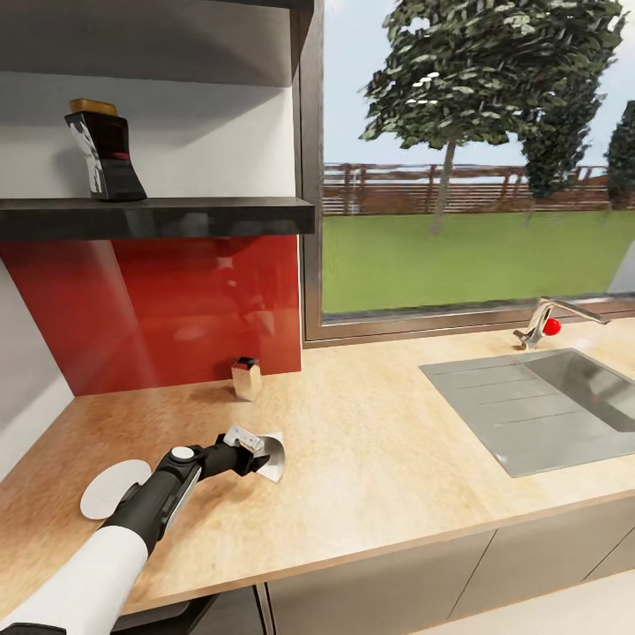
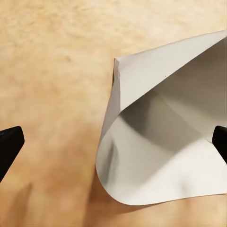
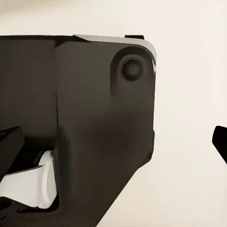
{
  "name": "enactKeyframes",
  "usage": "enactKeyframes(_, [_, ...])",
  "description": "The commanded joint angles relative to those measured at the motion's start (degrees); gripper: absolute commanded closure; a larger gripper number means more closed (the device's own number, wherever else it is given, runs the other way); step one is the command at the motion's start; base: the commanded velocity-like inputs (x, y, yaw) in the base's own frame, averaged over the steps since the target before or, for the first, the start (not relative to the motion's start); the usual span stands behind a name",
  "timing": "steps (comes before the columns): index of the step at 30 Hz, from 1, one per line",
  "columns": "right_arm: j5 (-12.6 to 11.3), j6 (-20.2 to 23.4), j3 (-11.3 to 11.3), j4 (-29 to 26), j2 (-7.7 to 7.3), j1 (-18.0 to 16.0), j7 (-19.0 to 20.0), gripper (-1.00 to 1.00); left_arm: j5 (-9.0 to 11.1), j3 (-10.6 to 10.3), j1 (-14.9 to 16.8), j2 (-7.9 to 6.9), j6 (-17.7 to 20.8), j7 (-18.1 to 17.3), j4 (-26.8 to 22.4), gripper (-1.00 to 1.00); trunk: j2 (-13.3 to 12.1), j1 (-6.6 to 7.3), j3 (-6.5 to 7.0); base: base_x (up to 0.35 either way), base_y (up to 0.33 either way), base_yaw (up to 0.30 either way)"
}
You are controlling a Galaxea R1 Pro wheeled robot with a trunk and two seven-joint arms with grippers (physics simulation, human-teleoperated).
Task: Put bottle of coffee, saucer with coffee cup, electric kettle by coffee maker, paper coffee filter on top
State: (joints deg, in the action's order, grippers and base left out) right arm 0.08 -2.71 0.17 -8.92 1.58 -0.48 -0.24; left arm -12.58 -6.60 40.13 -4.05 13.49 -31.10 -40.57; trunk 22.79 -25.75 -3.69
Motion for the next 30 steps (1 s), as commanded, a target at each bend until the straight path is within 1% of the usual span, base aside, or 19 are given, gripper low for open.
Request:
enactKeyframes(1, [0.02, -0.19, 0.01, 0.08, 0.01, -0.04, -0.03, -1.0, -0.34, -0.08, 0.04, -0.01, 0.2, -0.19, -0.12, -1.0, 0.13, -0.04, -0.13, 0.0, 0.0, 0.0])
enactKeyframes(4, [0.03, -0.19, 0.01, 0.11, -0.05, -0.04, -0.03, -1.0, -0.76, -0.09, 0.04, 0.0, 0.23, -0.19, -0.12, -1.0, 0.13, -0.04, -0.13, 0.008, 0.0, 0.0])
enactKeyframes(6, [0.06, -0.19, 0.07, 0.12, -0.07, -0.04, -0.03, -1.0, -2.09, -0.08, 0.05, 0.06, 0.25, -0.19, -0.14, -1.0, 0.13, -0.04, -0.13, 0.096, 0.0, 0.0])
enactKeyframes(9, [0.09, -0.19, 0.09, 0.13, -0.08, -0.04, -0.03, -1.0, -3.03, -0.08, 0.04, 0.2, 0.22, -0.19, -0.14, -1.0, 0.13, -0.04, -0.13, 0.099, 0.0, 0.0])
enactKeyframes(11, [0.14, -0.19, 0.18, 0.04, 0.58, -0.04, 0.03, -1.0, -3.04, -0.17, -0.49, 0.3, 0.88, -0.16, 0.32, -1.0, 0.13, -0.04, -0.13, 0.0, 0.0, 0.0])
enactKeyframes(15, [0.15, -0.19, 0.19, 0.04, 0.81, -0.04, -0.01, -1.0, -3.06, -0.17, -0.57, 0.28, 1.51, -0.18, 0.41, -1.0, 0.13, -0.04, -0.13, 0.0, 0.0, 0.0])
enactKeyframes(30, [0.09, -0.19, 0.19, 0.04, 0.62, -0.04, 0.06, -1.0, -3.07, -0.17, -1.01, 0.36, 1.53, -0.19, 0.67, -1.0, 0.13, -0.04, -0.13, 0.046, 0.0, 0.0])
